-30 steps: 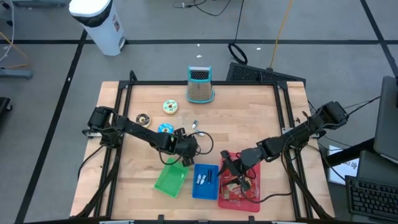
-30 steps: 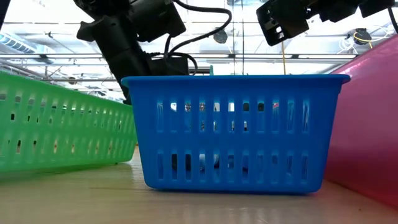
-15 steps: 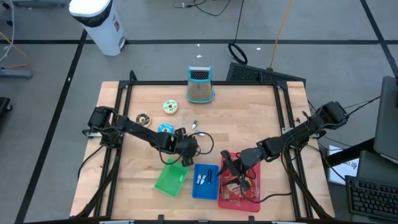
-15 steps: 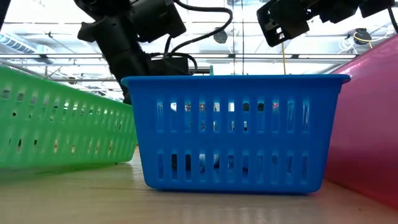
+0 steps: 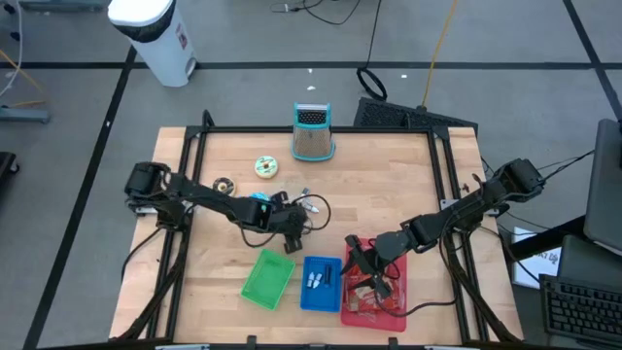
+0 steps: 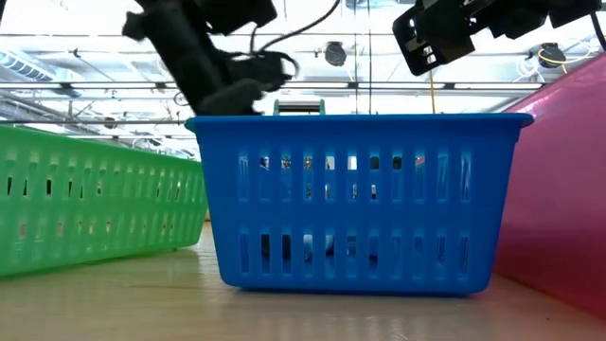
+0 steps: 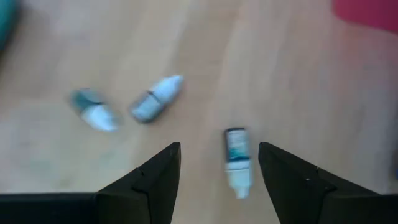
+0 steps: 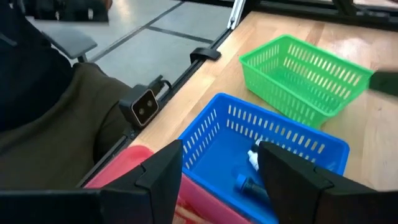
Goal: Pick & Place Food Item
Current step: Adjust the green bin on the table
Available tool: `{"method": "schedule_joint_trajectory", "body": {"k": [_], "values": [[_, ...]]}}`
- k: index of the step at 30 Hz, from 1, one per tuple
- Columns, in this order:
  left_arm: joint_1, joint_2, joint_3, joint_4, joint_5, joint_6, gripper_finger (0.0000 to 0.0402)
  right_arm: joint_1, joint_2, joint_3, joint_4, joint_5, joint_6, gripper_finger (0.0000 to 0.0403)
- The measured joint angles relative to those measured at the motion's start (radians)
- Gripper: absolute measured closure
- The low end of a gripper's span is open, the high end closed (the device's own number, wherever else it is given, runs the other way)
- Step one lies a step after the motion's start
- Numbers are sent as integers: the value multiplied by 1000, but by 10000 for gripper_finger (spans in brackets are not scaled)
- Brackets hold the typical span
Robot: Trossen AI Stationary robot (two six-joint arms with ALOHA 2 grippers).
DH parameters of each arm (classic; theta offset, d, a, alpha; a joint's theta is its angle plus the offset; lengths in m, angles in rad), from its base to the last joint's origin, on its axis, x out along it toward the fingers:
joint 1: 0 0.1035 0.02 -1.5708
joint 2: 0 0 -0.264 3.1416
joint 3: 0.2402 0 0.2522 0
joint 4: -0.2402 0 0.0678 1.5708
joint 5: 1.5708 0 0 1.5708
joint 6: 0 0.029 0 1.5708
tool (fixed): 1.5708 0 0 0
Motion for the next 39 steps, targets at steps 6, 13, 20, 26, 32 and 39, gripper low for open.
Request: {"method": "schedule_joint_trajectory", "body": {"k": [6,13,20,26,32,39], "values": [[-33,-124,-1,-345,20,-130,183,0,0,0,-18,0,17,207],[-197,-199,-6,-736,167,-513,183,0,0,0,-24,0,25,206],[-369,-132,-20,-735,262,-677,183,0,0,0,-21,0,26,206],[-429,-35,-20,-612,349,-685,183,0,0,0,-21,0,26,206],[-440,11,-20,-374,386,-616,183,0,0,0,-20,0,26,206],[-441,8,-20,-272,378,-547,183,0,0,0,-21,0,26,206]]}}
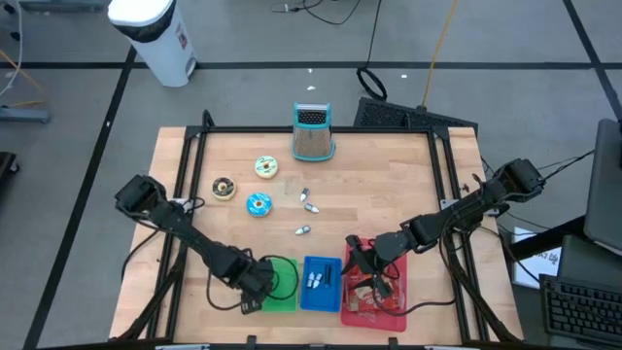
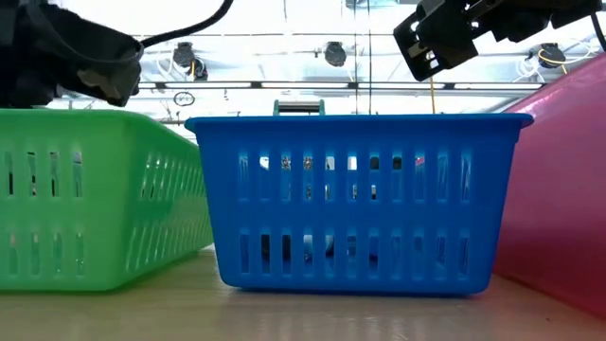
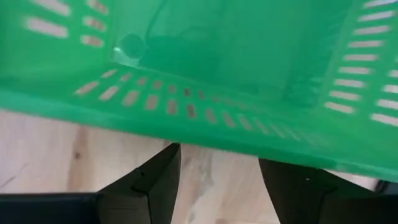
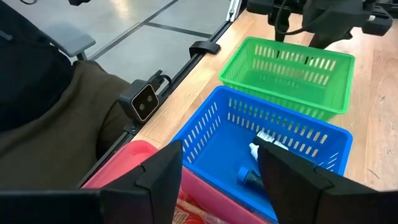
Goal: Pick & Place Food Item
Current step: Adjust the green bin on the table, then put the dark blue food coloring bottle into the blue bin
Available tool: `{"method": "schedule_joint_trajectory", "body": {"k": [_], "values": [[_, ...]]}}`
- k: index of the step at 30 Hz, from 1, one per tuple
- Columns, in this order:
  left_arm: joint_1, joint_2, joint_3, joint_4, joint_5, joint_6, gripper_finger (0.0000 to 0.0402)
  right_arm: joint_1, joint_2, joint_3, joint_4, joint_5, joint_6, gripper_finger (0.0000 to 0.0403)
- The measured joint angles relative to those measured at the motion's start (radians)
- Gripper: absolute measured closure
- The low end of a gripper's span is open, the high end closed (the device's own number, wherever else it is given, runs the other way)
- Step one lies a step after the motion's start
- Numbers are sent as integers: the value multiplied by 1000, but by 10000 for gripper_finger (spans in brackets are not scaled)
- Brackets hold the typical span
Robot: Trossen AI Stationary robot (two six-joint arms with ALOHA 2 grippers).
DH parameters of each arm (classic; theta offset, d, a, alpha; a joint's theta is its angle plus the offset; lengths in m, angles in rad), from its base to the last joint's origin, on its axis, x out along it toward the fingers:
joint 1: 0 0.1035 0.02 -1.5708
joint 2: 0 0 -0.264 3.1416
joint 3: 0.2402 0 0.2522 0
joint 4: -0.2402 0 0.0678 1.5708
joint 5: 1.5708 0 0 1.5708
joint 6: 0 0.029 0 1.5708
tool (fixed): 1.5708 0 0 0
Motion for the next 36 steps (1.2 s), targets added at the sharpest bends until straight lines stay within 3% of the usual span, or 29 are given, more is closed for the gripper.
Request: {"method": "schedule_joint_trajectory", "body": {"k": [5,9,14,17,21,25,30,36], "values": [[-2,-31,0,-220,7,-24,183,0,0,0,-2,0,0,206],[-8,-128,-1,-421,-127,-72,183,0,0,0,-14,0,-2,206],[60,-262,0,-383,-371,-70,183,-13,0,0,-16,1,-42,206],[167,-299,1,-360,-415,24,183,-34,-14,0,-19,3,-68,206],[342,-285,1,-249,-398,212,183,-77,-43,0,-22,44,-80,206],[467,-220,1,-22,-281,478,183,-122,-72,0,-52,83,-97,206],[532,-123,1,145,-244,694,183,-165,-75,0,-79,80,-113,206],[559,-21,1,230,-165,772,183,-206,-75,0,-104,79,-136,206]]}}
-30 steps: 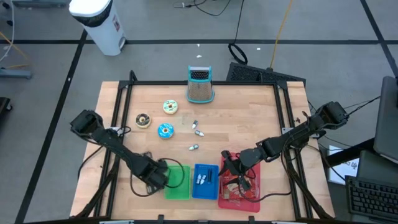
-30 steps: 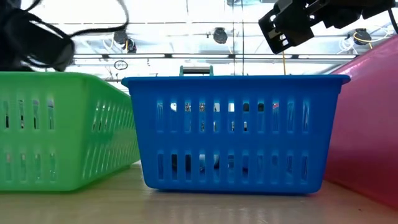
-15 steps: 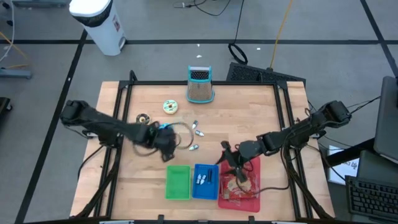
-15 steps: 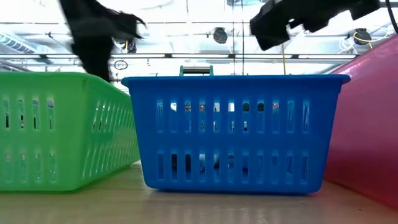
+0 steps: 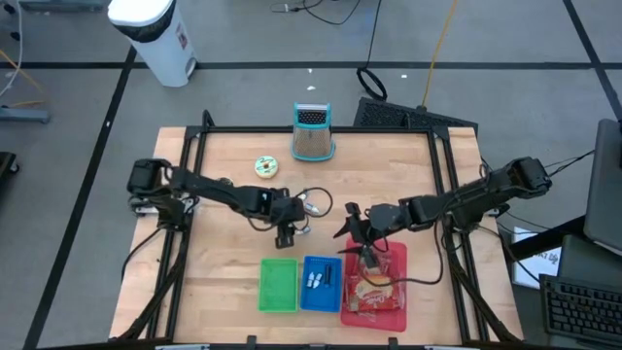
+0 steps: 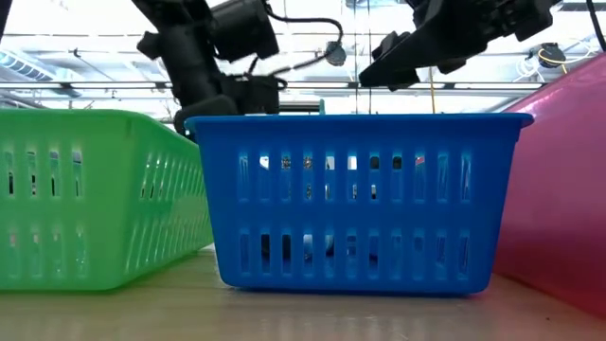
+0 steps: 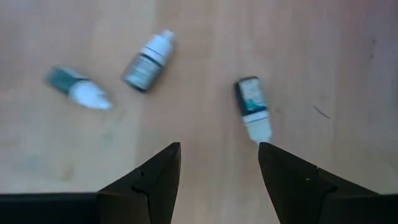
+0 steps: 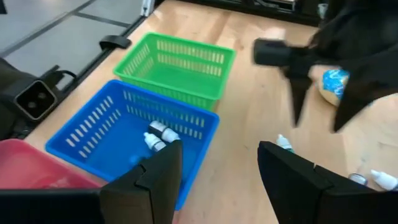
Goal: Pick & Place Food Item
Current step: Put the dark blue food coloring bottle into the blue bin
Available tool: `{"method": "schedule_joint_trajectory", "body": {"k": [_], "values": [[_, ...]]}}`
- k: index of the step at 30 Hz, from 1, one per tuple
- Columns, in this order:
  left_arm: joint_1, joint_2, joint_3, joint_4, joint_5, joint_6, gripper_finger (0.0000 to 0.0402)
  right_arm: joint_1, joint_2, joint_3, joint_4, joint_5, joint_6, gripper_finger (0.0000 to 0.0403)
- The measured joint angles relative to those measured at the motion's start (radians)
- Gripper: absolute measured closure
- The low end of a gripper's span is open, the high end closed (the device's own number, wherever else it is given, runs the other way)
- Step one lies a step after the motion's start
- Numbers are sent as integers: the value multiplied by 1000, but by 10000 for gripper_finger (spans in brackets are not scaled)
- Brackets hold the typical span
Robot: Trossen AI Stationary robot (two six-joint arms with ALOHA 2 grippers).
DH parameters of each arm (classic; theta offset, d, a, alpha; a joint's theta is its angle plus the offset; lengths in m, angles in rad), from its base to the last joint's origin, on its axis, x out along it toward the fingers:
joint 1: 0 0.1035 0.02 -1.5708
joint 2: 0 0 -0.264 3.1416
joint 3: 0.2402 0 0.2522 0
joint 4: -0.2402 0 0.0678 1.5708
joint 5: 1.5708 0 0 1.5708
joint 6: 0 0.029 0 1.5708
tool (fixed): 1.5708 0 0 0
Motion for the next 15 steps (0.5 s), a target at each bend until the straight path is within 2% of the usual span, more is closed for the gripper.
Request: {"method": "schedule_joint_trajectory", "body": {"k": [5,15], "values": [[-4,58,0,47,48,-11,183,-27,-1,0,-1,0,-19,206],[-43,128,0,165,56,-28,183,-52,-1,0,-4,0,-26,206]]}}
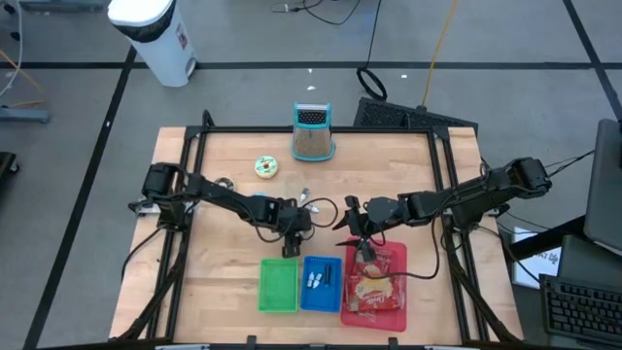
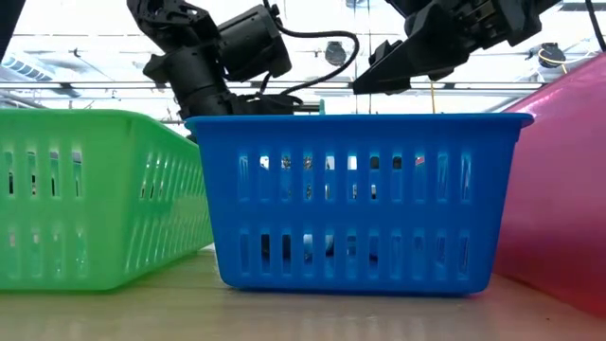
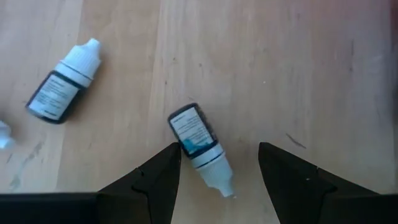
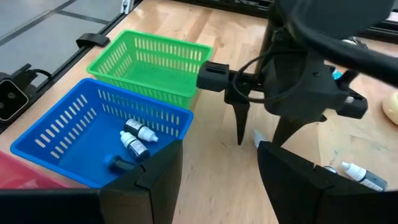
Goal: Pick & Place Food Item
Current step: Put the dark blue food coloring bottle into the blue bin
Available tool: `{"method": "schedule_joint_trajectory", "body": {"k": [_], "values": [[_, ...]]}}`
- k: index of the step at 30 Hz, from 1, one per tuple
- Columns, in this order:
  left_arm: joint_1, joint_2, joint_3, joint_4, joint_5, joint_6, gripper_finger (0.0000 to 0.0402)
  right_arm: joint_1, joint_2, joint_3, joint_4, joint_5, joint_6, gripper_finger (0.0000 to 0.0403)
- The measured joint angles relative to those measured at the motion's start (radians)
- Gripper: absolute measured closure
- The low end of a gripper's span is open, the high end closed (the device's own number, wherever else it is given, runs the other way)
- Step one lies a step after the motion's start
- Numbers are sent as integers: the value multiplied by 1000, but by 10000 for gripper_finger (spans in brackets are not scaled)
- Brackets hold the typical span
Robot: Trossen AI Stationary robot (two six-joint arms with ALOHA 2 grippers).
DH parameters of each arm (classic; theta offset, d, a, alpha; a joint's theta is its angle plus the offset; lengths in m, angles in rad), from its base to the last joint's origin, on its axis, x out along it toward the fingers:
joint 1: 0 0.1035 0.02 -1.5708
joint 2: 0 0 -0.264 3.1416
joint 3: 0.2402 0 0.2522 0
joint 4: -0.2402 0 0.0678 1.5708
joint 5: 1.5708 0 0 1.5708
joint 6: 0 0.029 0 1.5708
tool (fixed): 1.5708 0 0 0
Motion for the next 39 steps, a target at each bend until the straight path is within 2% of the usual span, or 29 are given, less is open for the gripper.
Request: {"method": "schedule_joint_trajectory", "body": {"k": [9,18,21,28,31,34,39], "values": [[3,0,0,8,-48,-34,183,0,0,0,0,0,0,206],[10,0,0,6,-51,-33,187,0,0,0,0,0,0,206],[9,0,0,6,-50,-33,214,0,0,0,0,0,0,206],[10,0,0,6,-41,-33,310,0,0,0,0,0,0,206],[10,0,0,7,-41,-32,335,0,0,0,0,0,0,206],[10,0,0,7,-41,-25,341,0,0,0,0,0,0,206],[10,0,0,7,-48,-6,320,0,0,0,0,0,0,206]]}}
